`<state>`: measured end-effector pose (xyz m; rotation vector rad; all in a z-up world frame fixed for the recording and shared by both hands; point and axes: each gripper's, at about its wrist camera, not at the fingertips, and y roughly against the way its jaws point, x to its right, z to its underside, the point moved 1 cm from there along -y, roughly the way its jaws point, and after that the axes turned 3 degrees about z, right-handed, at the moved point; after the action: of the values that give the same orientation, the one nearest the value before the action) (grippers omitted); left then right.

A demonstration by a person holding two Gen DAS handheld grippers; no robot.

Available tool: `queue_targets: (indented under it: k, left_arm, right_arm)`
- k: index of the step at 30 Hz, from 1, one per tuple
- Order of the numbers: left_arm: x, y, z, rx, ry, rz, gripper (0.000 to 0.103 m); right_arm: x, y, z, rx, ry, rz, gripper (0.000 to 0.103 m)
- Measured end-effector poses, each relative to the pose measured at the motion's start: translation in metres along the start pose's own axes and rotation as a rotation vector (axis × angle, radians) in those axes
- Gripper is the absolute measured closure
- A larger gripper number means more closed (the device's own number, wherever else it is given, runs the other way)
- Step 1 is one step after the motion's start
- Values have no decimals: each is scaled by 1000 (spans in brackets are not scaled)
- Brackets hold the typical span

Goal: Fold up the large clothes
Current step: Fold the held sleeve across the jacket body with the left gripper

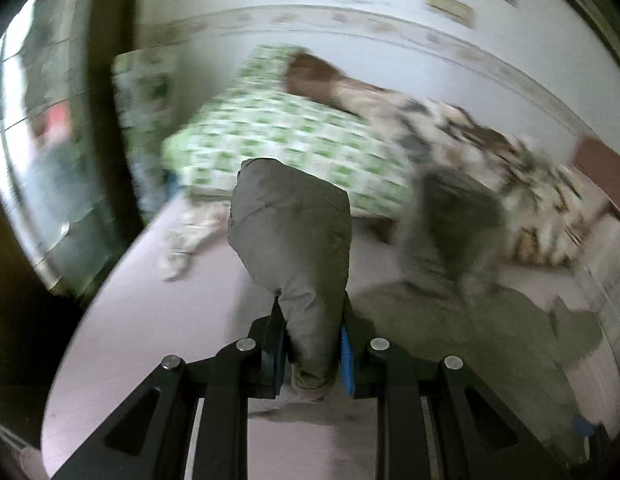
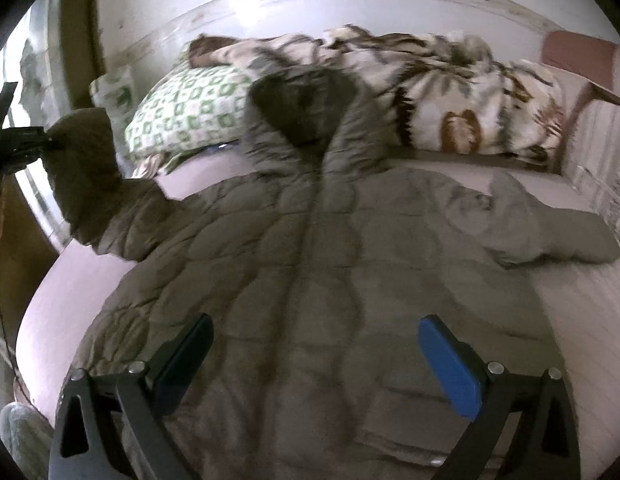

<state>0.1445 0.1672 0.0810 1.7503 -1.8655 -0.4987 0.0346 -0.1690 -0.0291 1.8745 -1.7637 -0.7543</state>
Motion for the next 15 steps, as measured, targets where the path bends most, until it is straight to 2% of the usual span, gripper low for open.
queue_targets:
  k: [3,10,13,15]
  left_arm:
    - [53,-13,17,-34,-51,70,80]
    - [188,-63,67,-178,-158,234,78]
    - [245,-79,84,-225,-250,231,54]
    - [268,-74,89,-205,-286,260,31]
  right_arm:
    - [25,5,0,6,-49,13,0]
    - [63,23,4,23,-101,50,0]
    - [82,30,10,9,-126,79,0]
    - [94,33,14,-5,-139,90,0]
